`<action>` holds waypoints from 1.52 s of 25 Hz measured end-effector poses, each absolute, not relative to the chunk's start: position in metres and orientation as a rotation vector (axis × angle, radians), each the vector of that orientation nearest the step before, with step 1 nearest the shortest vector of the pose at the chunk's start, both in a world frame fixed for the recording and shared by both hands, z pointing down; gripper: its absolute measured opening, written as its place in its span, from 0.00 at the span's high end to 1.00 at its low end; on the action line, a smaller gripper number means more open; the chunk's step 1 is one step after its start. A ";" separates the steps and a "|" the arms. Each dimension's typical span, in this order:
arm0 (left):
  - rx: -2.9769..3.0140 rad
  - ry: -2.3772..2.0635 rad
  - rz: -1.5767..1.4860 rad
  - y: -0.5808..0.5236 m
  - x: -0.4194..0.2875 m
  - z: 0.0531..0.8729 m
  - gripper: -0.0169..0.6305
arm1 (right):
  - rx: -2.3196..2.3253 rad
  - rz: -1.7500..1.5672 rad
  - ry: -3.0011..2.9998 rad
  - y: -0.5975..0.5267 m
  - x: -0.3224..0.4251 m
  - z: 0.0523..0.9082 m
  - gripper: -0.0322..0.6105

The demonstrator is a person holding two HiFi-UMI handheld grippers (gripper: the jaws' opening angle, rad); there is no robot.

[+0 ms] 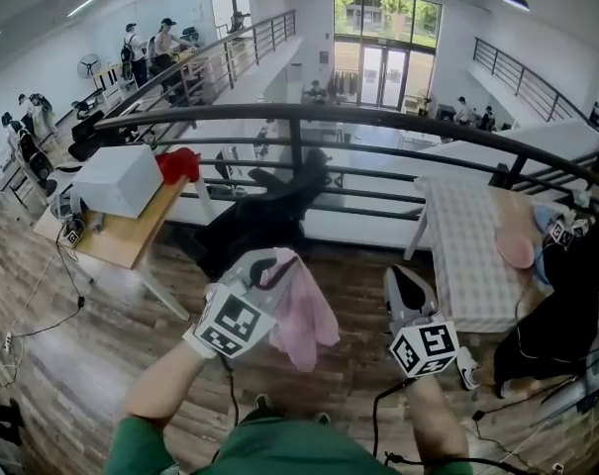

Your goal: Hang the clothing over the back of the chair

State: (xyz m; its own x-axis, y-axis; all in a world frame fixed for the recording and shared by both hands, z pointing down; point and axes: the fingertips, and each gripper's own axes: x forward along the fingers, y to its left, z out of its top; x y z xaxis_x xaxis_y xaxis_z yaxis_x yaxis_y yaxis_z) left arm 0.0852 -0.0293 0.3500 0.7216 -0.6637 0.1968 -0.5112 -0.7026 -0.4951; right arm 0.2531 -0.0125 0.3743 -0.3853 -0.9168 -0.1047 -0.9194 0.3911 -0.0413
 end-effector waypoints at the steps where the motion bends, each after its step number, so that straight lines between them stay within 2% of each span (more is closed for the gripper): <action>1: -2.509 0.897 -0.507 -0.034 0.090 0.347 0.94 | -1.672 0.042 2.519 -0.017 0.256 0.369 0.95; 14: -2.540 0.775 -0.439 -0.115 0.126 0.346 0.94 | -1.743 0.046 2.519 -0.074 0.257 0.372 0.95; 21: -2.569 0.631 -0.347 -0.186 0.122 0.331 0.94 | -1.809 0.064 2.509 -0.149 0.220 0.373 0.95; 31: -2.456 0.573 -0.080 -0.311 0.098 0.235 0.94 | -1.971 0.081 2.396 -0.237 0.202 0.368 0.95; 38: -2.423 0.724 0.120 -0.401 0.027 0.152 0.94 | -2.047 0.081 2.331 -0.277 0.187 0.367 0.95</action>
